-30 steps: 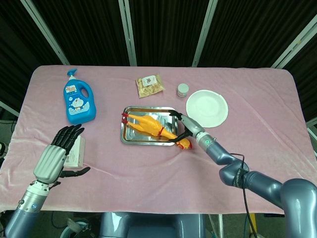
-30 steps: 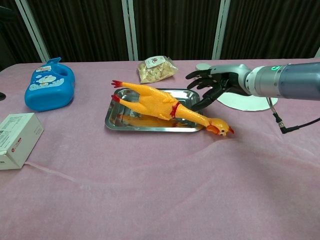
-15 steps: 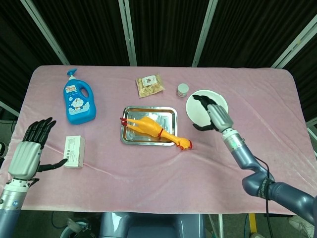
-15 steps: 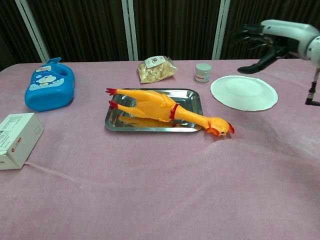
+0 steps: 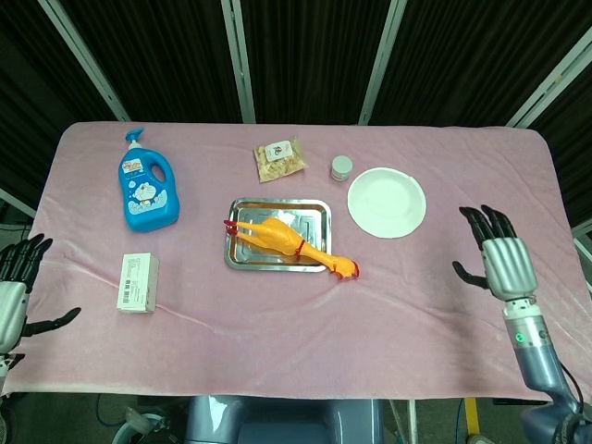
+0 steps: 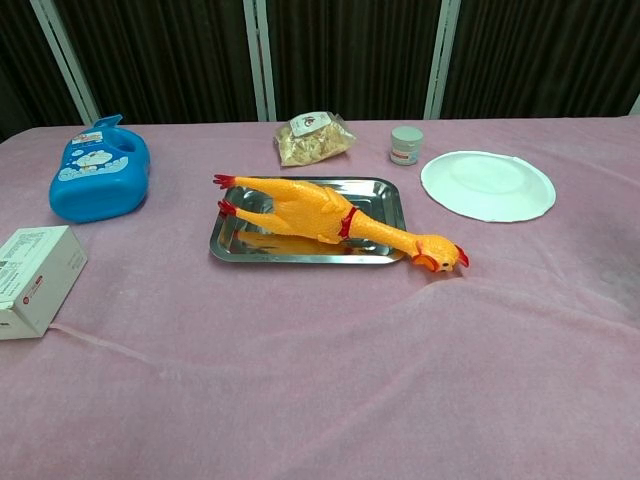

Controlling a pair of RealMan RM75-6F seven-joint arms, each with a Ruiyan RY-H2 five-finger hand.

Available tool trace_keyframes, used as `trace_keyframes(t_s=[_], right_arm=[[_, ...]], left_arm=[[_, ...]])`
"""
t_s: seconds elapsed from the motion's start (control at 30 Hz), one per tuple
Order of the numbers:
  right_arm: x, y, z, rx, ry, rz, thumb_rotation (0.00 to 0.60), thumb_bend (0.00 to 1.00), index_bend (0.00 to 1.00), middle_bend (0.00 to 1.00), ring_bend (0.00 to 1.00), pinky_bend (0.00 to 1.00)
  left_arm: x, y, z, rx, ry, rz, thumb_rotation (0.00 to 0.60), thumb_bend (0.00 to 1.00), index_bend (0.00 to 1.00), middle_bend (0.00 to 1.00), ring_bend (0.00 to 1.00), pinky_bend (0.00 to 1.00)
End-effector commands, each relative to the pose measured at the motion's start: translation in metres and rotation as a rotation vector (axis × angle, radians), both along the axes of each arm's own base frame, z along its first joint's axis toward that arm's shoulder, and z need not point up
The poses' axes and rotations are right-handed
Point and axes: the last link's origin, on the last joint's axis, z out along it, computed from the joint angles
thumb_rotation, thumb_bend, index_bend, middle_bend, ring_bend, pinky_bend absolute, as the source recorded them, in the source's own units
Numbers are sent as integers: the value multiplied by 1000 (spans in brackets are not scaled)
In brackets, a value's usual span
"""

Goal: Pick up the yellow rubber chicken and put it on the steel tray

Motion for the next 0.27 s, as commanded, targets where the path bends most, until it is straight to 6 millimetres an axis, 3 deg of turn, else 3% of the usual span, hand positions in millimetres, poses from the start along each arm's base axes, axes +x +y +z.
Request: trace_keyframes(t_s=[0.03,0.27], right_arm=[[-9,30,2,-4,10,-11,600,289,102,150,86,101],[-16,70,3,-20,10,-29,600,290,102,150,85,100]], left_arm=[[-5,-7,2,-2,4,6,600,36,41,22,0,0],[-10,-26,1,-3,-2,6,600,36,41,22,0,0]])
